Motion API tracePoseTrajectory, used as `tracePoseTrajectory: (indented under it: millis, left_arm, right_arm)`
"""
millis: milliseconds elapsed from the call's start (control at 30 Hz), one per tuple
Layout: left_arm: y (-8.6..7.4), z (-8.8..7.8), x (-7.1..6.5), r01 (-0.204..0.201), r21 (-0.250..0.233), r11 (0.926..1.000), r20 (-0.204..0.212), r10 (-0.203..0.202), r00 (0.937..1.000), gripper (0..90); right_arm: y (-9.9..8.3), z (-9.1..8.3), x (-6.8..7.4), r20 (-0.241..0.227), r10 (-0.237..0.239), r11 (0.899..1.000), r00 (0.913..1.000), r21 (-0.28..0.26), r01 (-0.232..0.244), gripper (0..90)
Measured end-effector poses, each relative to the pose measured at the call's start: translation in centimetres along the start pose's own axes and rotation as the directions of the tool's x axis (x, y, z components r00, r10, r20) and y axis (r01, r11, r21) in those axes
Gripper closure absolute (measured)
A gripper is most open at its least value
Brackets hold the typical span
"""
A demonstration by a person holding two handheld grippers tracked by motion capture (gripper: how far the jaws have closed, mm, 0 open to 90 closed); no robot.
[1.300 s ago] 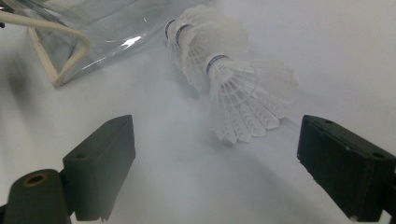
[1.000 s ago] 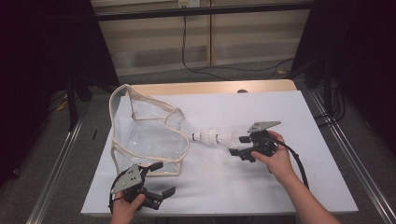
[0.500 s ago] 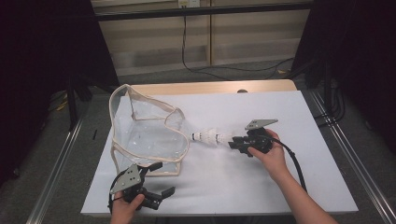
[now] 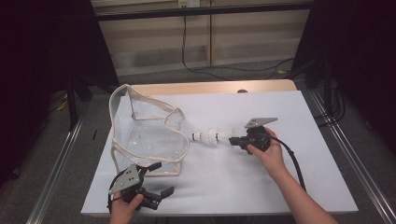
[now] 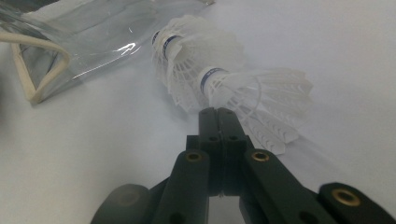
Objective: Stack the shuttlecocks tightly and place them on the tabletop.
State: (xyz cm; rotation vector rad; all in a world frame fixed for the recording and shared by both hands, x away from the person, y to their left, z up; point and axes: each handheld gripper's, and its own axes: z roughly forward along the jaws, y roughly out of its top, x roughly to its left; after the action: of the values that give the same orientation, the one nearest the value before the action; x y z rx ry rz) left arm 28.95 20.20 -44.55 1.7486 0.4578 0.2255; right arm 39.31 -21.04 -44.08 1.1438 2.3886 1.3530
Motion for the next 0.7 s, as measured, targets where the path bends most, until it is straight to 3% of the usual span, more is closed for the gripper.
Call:
tracePoseTrajectory:
  millis: [700]
  left_arm:
    - [-0.03, 0.04, -0.01, 0.0, 0.004, 1.0, 0.001, 0.0, 1.0, 3.8]
  right_arm:
    - [1.0, 0.61, 0.35, -0.018, -0.009, 1.0, 0.9998, -0.025, 0.008, 90.0]
